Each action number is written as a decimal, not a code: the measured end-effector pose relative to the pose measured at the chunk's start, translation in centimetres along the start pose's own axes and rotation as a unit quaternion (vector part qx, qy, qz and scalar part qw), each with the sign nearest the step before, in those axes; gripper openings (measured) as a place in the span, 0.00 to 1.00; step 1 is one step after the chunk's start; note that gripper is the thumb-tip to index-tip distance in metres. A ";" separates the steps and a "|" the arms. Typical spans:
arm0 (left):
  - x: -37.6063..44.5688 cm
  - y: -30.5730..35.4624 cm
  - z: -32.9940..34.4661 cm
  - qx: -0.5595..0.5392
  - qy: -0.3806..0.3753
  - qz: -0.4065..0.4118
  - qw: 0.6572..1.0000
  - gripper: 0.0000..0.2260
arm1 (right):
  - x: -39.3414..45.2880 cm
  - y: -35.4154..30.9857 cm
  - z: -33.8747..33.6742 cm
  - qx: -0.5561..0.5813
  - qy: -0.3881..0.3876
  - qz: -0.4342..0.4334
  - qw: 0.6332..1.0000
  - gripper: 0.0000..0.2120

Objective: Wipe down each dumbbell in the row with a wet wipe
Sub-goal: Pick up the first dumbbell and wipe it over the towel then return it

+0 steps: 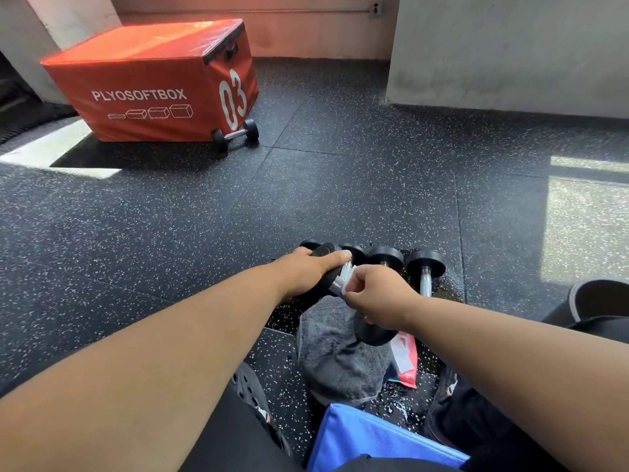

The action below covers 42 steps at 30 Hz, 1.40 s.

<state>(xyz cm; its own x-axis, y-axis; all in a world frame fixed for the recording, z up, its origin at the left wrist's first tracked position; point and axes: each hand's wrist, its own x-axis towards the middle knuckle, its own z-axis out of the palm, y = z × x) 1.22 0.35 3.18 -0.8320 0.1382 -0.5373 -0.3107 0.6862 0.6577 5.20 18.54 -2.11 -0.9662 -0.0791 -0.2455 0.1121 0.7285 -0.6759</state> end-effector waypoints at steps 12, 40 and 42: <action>0.2 0.1 0.2 0.006 -0.001 0.032 0.999 0.20 | 0.0 -1.4 0.1 -0.036 0.035 -0.069 0.996 0.16; 1.1 -1.3 -0.3 -0.022 -0.032 0.020 0.999 0.33 | 0.3 2.0 -1.6 -0.352 -0.064 -0.001 0.934 0.09; 1.2 -1.4 -0.3 -0.009 -0.031 0.024 0.999 0.37 | 0.5 2.0 -1.9 -0.353 -0.077 0.002 0.933 0.09</action>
<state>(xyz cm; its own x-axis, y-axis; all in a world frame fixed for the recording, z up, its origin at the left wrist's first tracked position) 0.53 -0.68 1.78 -0.8166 0.2151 -0.5357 -0.2799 0.6641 0.6933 4.55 21.23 -2.29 -0.9150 -0.1324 -0.3811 -0.1174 0.9911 -0.0625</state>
